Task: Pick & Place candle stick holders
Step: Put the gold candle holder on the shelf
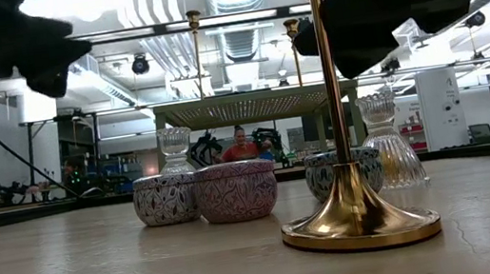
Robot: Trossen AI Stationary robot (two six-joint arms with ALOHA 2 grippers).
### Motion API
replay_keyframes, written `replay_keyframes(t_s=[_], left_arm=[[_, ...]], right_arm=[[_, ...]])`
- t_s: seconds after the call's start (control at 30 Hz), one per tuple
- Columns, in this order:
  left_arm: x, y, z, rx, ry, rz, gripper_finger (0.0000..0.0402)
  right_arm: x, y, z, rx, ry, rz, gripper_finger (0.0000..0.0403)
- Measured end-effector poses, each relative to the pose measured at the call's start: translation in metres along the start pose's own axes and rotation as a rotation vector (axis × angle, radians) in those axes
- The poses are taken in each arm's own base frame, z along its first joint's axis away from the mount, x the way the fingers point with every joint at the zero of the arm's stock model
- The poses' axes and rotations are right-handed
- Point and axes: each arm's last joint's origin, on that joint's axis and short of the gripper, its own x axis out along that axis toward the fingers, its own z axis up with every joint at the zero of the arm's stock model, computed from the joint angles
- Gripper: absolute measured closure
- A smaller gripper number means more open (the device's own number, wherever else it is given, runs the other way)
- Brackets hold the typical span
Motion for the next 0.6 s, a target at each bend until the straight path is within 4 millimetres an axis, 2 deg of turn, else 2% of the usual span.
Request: replay_keyframes(t_s=[0.17,0.6], left_arm=[[-0.013,0.008,-0.02,-0.022,-0.009,0.0,0.0234],[-0.017,0.012,-0.017,0.042,-0.021,0.052,0.0234]], right_arm=[[0.0,0.0,0.001,0.003,-0.013,0.008,0.0272],[0.01,0.001,-0.007,0.008,-0.037,0.015,0.0274]])
